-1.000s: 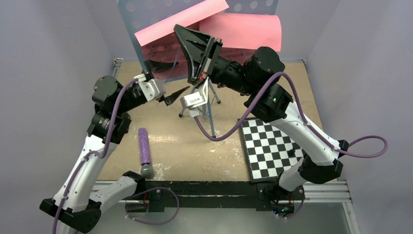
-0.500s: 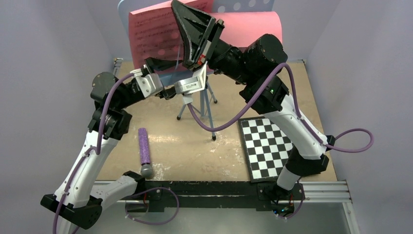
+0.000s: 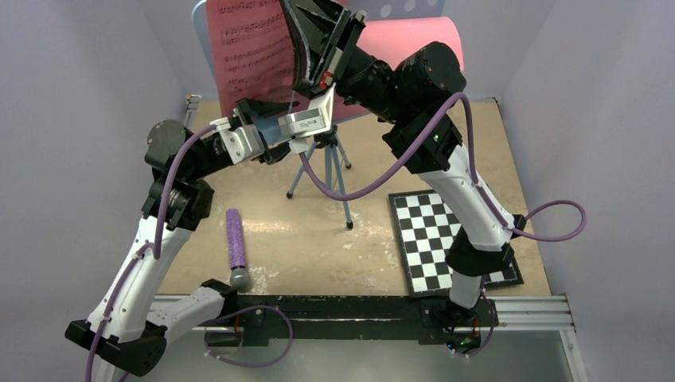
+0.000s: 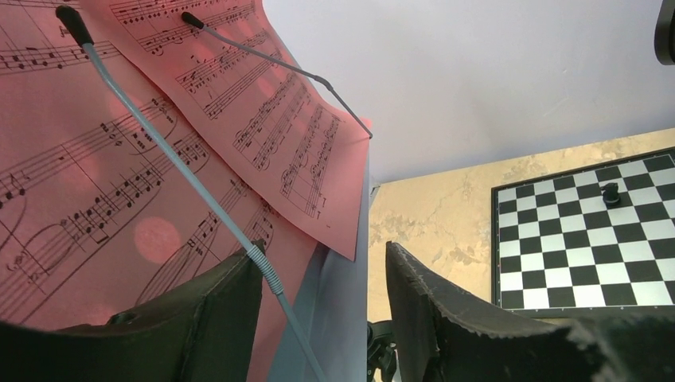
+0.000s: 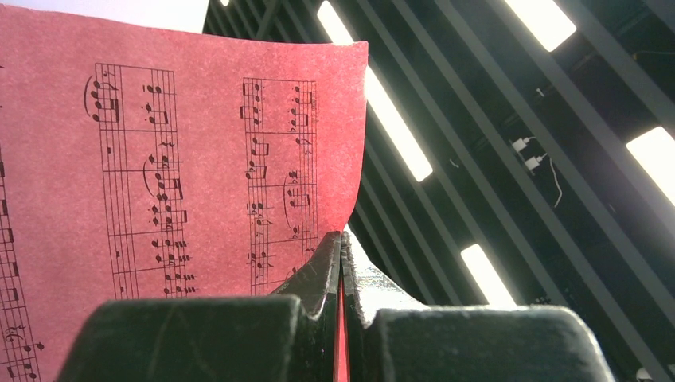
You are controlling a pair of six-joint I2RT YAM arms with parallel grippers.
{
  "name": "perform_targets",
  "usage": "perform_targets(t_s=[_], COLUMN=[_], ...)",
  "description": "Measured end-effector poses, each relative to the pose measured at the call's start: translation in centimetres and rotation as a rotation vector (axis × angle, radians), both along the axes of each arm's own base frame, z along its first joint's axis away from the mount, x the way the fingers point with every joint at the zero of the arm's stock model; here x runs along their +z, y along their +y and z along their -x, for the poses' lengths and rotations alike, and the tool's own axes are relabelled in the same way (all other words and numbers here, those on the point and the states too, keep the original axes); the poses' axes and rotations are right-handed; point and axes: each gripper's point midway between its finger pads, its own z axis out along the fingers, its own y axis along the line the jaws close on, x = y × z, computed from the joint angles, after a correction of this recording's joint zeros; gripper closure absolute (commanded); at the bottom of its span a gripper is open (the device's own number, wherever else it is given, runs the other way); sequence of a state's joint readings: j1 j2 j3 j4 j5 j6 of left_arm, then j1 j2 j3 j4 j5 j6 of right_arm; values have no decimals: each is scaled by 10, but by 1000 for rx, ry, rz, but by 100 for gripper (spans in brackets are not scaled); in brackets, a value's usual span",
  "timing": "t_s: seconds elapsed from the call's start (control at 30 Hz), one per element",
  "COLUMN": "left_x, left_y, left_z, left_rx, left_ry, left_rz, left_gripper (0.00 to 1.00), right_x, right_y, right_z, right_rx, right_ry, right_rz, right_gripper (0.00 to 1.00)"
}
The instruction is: Pack up the instrument practice props
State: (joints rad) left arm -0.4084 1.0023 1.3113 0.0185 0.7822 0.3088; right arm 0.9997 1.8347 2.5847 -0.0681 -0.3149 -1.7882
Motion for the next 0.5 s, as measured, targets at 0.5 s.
perform_targets(t_s=[0.5], left_x=[-2], left_y=[12], left_z=[5], left_rx=[66], left_ry=[-32], left_rz=[-6], left_gripper=[18], right_x=[70], right_y=[-81], right_z=[60], right_rx=[38], right_ry=[-226], right_rz=[-223], right_gripper=[100])
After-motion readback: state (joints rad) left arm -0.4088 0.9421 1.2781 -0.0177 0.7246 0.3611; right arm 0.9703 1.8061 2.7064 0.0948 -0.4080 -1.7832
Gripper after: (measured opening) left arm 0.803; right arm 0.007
